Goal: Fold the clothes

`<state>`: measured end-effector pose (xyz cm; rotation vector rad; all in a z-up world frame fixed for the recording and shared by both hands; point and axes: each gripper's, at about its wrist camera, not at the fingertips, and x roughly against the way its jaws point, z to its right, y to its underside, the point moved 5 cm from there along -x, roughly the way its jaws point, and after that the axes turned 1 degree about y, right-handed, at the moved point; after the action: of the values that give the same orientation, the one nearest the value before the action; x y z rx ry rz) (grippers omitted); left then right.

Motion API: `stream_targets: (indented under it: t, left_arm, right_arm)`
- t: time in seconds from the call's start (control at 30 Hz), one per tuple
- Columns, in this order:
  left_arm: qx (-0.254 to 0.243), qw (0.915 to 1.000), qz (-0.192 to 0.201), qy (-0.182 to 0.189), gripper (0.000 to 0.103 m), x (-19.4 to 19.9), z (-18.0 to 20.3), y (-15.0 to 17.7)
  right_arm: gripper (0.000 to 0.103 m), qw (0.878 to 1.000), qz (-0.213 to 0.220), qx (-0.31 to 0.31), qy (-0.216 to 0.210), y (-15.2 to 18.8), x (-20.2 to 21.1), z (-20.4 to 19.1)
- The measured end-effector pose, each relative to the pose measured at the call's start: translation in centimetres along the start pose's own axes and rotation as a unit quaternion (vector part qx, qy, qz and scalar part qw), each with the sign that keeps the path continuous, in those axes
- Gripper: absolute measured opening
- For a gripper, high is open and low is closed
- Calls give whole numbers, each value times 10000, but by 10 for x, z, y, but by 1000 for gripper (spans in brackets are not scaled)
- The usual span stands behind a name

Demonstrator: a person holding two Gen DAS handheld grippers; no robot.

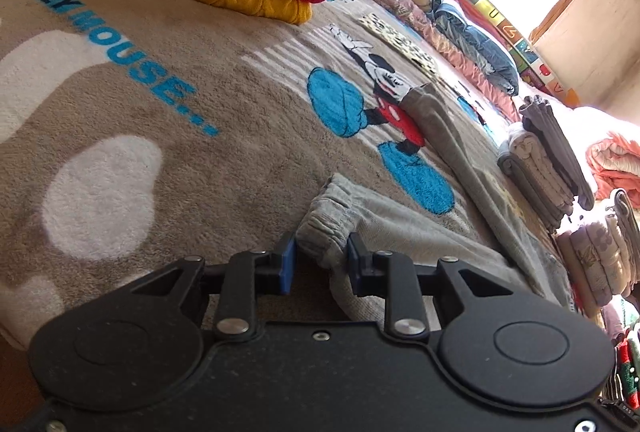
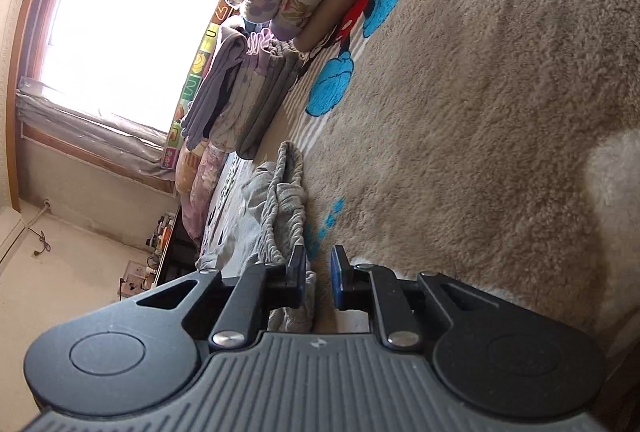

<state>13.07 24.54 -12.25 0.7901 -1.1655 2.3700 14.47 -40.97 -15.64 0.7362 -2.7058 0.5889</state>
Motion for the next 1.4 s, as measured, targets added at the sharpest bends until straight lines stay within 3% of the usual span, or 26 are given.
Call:
stream_targets:
  t: [0.1,0.13,0.2,0.37,0.4,0.43,0.53,0.6,0.8,0.87,0.93,1.03,1.1,1.2,1.3,1.4]
  left_arm:
    - [156,9998,84,50,44,1,-3,0]
    - [193,9997,138,75,52,3,-3,-1]
    - [220,9993,291,-1,52,6,-5,-4]
    - [196,9986,481,-60,52,2,-7,-7]
    - [129,9988,469,-64,52,0,-5,-7]
    - [47,9990,446,-63,51,-2,-3,-6]
    - [-215,9993,305,-19,26,-7,3,-4]
    - [-333,9991,257,-22,26,-8,4,-3]
    - [-191,9990,402,55,34,-9,0,-11]
    - [-161,9988,456,117,47,-10,1,-15]
    - [-221,9986,477,103,47,-15,4,-17]
    - [-793,9958,239,-386,46,-34,11,-14]
    - [-895,9943,289,-493,46,-32,15,-15]
    - [-934,9930,577,-447,45,-21,22,-22]
    - [-1048,9907,773,-388,45,-15,31,-28]
    - [-1104,9901,839,-237,45,-15,43,-31]
  right_arm:
    - [21,9992,8,394,-64,4,0,-11]
    - [35,9988,-8,475,-111,7,-2,-15]
    - [61,9970,-19,773,-55,12,-7,-24]
    - [60,9845,-143,1724,276,28,-31,-46]
    - [52,9795,-164,1961,435,32,-36,-49]
    - [34,9738,-170,2185,606,35,-40,-50]
    - [21,9676,-125,2372,859,37,-39,-51]
    - [20,9687,-120,2298,926,35,-34,-50]
    - [21,9719,-239,2145,945,31,-31,-44]
    - [24,9699,-213,2213,992,32,-31,-45]
    - [28,9679,-188,2280,1039,32,-31,-45]
    - [26,9648,-150,2381,1109,33,-31,-47]
    - [27,9643,-146,2393,1125,33,-31,-47]
    - [33,9727,-152,2106,960,30,-25,-45]
    - [50,9743,6,2117,774,26,-17,-51]
    - [50,9710,64,2294,665,17,-21,-60]
